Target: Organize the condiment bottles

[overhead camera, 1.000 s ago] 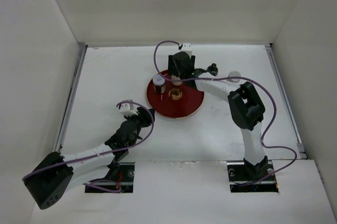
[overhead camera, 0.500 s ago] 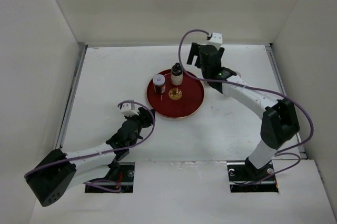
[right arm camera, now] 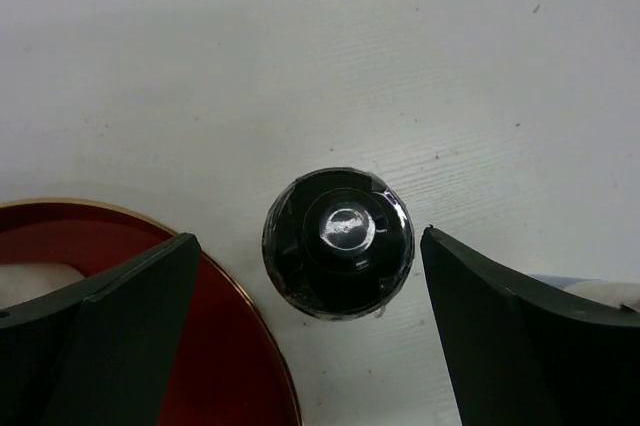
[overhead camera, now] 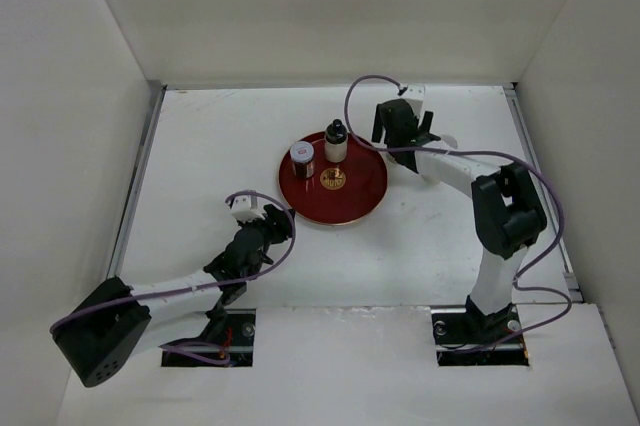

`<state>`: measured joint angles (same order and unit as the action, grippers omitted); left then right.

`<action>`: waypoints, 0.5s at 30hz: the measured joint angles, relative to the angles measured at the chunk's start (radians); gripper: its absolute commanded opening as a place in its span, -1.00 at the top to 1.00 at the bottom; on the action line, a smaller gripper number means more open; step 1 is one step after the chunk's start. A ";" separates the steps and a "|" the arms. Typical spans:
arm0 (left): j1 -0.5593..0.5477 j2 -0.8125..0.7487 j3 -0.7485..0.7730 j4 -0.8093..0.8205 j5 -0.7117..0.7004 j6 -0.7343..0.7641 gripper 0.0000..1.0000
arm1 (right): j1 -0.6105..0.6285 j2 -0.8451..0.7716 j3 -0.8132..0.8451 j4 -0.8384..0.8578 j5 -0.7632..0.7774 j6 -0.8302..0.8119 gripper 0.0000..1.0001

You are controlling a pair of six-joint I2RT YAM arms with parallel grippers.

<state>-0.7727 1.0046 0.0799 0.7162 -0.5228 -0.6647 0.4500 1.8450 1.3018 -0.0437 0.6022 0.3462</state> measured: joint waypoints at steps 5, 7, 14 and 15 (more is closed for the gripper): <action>0.005 0.012 0.000 0.002 0.000 0.000 -0.02 | -0.017 0.051 0.012 -0.016 -0.023 0.002 -0.60; 0.006 0.017 0.000 0.003 0.000 0.000 -0.02 | -0.026 0.055 0.013 -0.018 -0.027 0.008 -0.35; 0.006 0.038 0.003 0.005 0.000 0.000 -0.03 | -0.032 0.039 -0.001 0.005 -0.025 -0.006 -0.22; 0.006 0.039 0.003 0.005 0.000 0.000 -0.03 | -0.027 0.026 -0.008 0.009 -0.019 -0.015 -0.22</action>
<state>-0.7662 1.0439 0.0834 0.7212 -0.5224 -0.6651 0.4225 1.8713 1.2938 -0.0349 0.5827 0.3309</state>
